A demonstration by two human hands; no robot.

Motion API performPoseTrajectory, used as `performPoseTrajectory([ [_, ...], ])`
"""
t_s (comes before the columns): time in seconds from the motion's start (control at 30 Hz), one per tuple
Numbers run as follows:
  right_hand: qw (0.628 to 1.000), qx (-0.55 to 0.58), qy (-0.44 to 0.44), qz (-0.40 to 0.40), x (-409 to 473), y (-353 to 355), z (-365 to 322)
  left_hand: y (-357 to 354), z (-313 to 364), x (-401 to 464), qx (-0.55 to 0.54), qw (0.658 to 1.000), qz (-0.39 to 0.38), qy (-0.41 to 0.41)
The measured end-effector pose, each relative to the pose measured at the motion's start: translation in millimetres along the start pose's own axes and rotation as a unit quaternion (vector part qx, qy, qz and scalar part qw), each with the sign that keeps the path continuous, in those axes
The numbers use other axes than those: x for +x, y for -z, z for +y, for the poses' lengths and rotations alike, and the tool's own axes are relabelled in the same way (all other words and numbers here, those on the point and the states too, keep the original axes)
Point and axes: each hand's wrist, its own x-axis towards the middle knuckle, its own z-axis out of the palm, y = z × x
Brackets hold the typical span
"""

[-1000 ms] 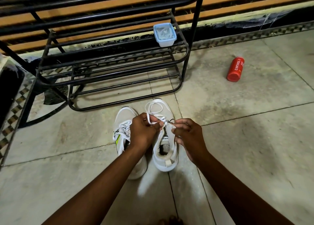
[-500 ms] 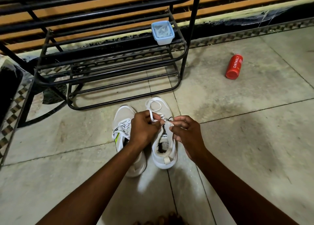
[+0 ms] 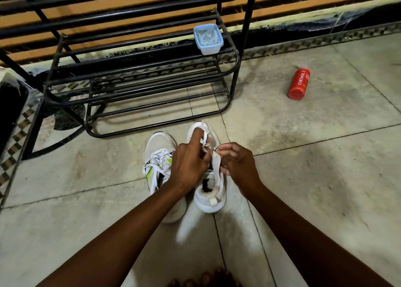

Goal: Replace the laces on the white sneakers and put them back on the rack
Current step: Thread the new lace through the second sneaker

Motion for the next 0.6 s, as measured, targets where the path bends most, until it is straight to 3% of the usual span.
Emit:
performPoseTrajectory([
  [0.17, 0.997, -0.059, 0.045, -0.001, 3.3, -0.3, 4.0, 4.4, -4.6, 3.9, -0.013, 1.0, -0.008, -0.001],
  [0.43, 0.986, -0.153, 0.066, 0.017, 8.3, -7.8, 7.4, -4.6, 16.0, -11.9, 0.13, 0.988, 0.082, 0.026],
  [0.6, 0.978, -0.196, 0.064, 0.022, 11.6, -11.1, 0.2, -6.4, 9.7, -10.2, 0.078, 0.99, 0.088, 0.075],
])
